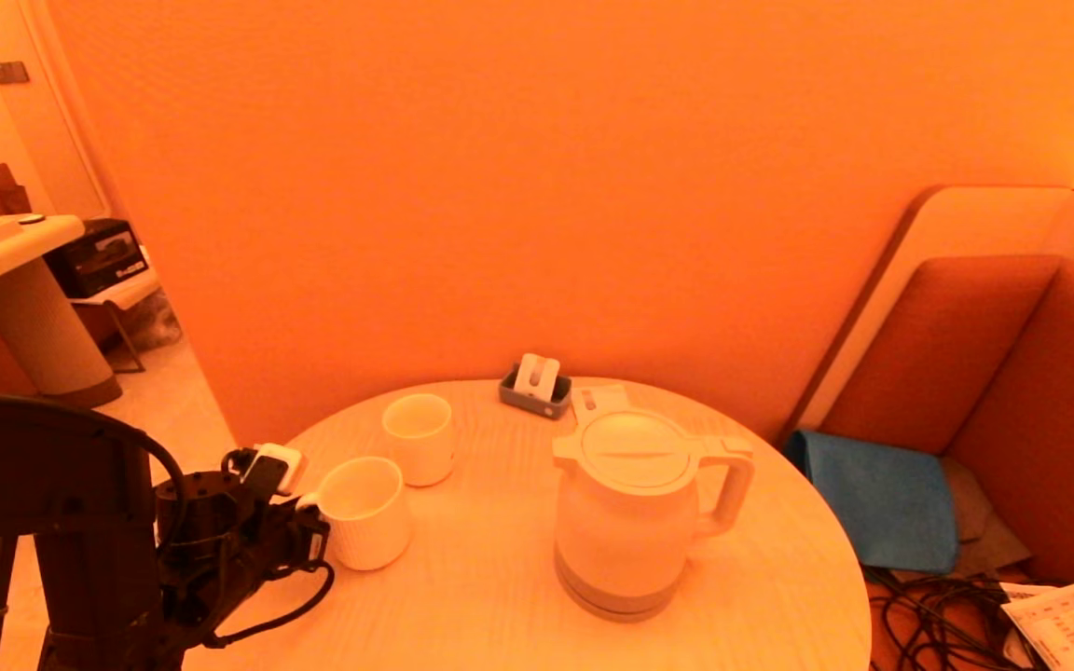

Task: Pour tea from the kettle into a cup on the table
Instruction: Put the cup down on the table

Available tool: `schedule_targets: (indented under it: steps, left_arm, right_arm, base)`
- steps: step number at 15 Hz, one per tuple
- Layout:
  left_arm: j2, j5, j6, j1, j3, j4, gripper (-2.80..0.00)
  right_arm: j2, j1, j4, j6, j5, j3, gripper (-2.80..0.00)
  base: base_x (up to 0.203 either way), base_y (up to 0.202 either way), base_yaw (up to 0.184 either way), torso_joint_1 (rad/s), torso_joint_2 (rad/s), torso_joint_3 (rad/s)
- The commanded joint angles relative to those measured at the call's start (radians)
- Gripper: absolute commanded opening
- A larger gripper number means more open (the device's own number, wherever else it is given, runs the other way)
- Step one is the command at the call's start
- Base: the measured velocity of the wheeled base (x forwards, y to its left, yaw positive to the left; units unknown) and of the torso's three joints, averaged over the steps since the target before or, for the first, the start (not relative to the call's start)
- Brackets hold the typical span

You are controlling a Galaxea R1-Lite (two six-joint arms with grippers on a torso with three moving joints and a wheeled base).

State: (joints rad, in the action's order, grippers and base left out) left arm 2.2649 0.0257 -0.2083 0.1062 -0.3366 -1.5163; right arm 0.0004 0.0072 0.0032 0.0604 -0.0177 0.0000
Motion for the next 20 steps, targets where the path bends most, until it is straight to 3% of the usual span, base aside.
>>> schedule_targets:
  steps: [1, 8, 20]
  left_arm:
    - [0.002, -0.004, 0.004, 0.000, -0.005, -0.054, 0.00]
    - [-0.016, -0.005, 0.010, 0.001, -0.010, -0.054, 0.00]
    - [-0.146, -0.006, 0.046, 0.001, 0.145, -0.054, 0.00]
  right_arm:
    - [0.000, 0.000, 0.000, 0.001, 0.000, 0.000, -2.80]
    - [0.000, 0.000, 0.000, 0.001, -0.001, 0.000, -2.80]
    - [0.000, 0.000, 0.000, 0.001, 0.001, 0.000, -2.80]
  base:
    - [0.000, 0.000, 0.000, 0.000, 0.00, 0.000]
    - [0.000, 0.000, 0.000, 0.000, 0.00, 0.000]
    - [0.000, 0.000, 0.000, 0.000, 0.00, 0.000]
